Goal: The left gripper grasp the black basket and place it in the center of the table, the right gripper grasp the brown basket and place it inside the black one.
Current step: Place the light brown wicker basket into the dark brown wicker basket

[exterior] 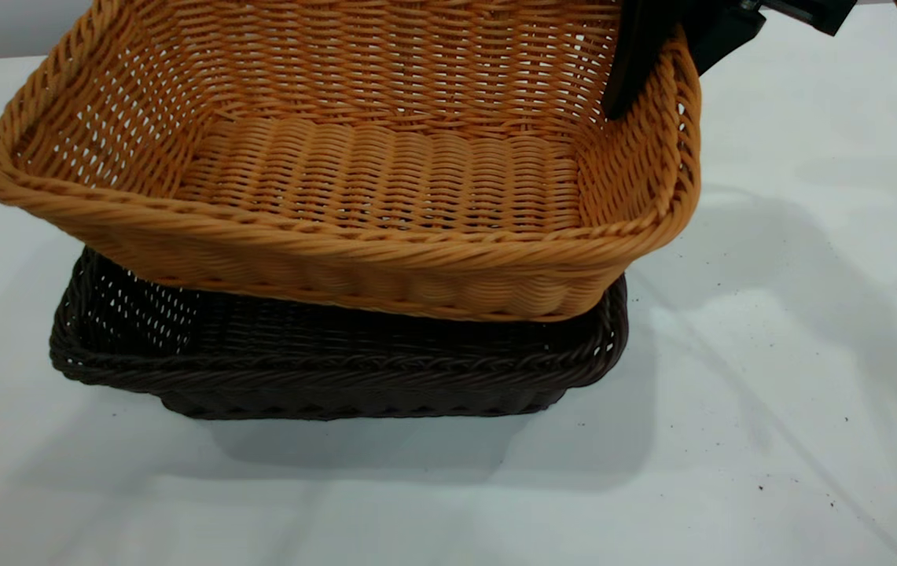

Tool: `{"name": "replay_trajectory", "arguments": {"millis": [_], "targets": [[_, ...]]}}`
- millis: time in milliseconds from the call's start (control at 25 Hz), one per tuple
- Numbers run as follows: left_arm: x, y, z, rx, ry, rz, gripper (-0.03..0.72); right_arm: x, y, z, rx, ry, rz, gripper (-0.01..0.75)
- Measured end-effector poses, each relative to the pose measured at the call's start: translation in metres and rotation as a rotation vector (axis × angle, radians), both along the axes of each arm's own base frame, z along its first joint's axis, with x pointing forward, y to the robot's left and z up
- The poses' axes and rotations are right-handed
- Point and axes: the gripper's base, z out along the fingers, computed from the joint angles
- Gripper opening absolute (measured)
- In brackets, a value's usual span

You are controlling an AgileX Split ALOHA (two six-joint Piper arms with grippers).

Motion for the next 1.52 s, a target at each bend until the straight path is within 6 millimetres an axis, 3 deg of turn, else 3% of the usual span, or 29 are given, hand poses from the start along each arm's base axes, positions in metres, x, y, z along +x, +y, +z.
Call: {"name": "replay_trajectory", "arguments": {"millis": [280,600,1200,1520], "targets": [[0.0,0.0,-0.001,0.004,0.008,0.0,-0.001,-0.007,0.018,0.0,-0.002,-0.022,0.062,0.119],[-0.001,0.0,-0.002,0.011,0.021,0.001,-0.001,-0.004,0.018,-0.001,-0.005,-0.05,0.048,0.119],[-0.001,0.001,-0.003,0.017,0.033,0.001,-0.001,0.002,0.02,-0.028,-0.013,-0.013,0.039,0.119],[-0.002,0.001,-0.004,0.021,0.043,0.001,-0.001,0.003,0.02,-0.028,-0.015,-0.023,0.045,0.119]]}}
